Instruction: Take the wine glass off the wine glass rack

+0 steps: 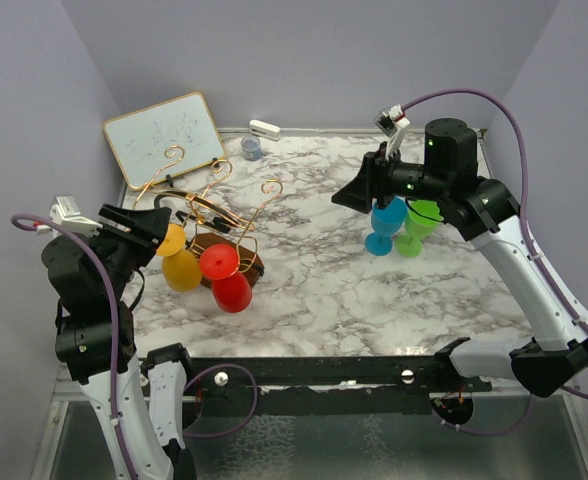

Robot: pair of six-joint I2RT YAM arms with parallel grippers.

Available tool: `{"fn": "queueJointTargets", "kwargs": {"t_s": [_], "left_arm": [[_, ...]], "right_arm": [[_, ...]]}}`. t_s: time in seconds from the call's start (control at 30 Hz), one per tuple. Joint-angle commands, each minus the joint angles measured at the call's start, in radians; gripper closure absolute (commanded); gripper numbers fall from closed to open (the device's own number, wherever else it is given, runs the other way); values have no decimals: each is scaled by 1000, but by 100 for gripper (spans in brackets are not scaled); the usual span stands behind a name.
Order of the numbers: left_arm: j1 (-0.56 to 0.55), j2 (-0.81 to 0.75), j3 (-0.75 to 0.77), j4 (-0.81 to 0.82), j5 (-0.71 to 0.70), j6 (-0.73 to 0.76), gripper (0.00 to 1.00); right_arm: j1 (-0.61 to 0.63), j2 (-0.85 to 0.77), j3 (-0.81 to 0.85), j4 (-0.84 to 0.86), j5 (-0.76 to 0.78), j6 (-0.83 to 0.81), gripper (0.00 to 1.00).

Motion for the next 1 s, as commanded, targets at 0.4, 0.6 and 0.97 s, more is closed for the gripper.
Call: {"fn": "queueJointTargets", "kwargs": {"t_s": [0.4,0.6,0.97], "left_arm": [[-527,-174,-58,-165,-678,-174,50],[-715,-86,108,-93,-755,-89,52],[-706,356,355,205,-558,152,51]], "right_arm": [[4,30,39,31,-31,-1,53],[4,40,51,28,-28,-4,53],[4,55,50,-9,71,-25,53]]}}
